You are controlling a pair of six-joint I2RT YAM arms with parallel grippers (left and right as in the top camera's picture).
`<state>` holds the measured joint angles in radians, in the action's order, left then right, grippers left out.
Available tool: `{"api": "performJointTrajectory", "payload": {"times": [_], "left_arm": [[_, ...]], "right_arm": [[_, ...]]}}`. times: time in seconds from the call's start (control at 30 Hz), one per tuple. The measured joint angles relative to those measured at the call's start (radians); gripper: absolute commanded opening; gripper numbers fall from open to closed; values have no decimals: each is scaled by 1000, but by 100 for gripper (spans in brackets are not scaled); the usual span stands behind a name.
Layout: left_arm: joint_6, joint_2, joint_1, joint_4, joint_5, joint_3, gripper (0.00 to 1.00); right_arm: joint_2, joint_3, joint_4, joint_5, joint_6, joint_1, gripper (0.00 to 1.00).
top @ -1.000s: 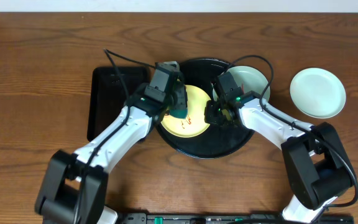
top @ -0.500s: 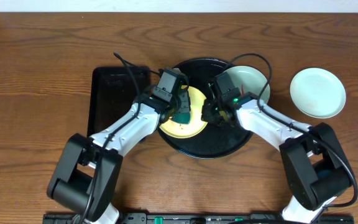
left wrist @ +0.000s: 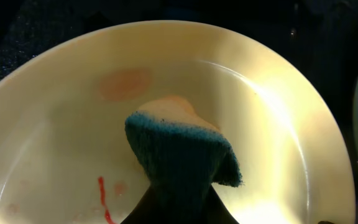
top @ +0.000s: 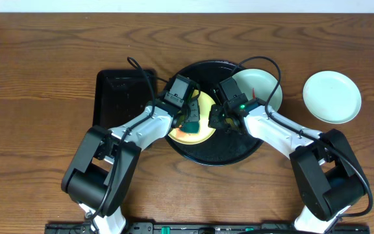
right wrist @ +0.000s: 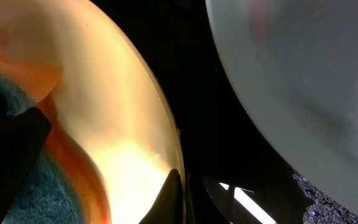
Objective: Clean dirty plates on tray and stack at the side
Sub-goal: 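Scrub the yellow plate with the sponge while the right gripper holds it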
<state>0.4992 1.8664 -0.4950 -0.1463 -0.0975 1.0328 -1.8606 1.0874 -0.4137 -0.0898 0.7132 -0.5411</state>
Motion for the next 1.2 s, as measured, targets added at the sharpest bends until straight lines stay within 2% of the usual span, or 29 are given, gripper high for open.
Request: {"api": "performJointTrajectory", "payload": {"times": [0.47, 0.73, 1.2], "left_arm": [[-91, -17, -11, -67, 192, 1, 7], [-139, -24, -11, -92, 253, 1, 7], [-216, -26, -9, -92, 9, 1, 7]], "right_arm": [[0, 0, -2, -1, 3, -4, 1], [0, 0, -2, -3, 3, -6, 1], [0, 0, -5, 1, 3, -6, 1]]}}
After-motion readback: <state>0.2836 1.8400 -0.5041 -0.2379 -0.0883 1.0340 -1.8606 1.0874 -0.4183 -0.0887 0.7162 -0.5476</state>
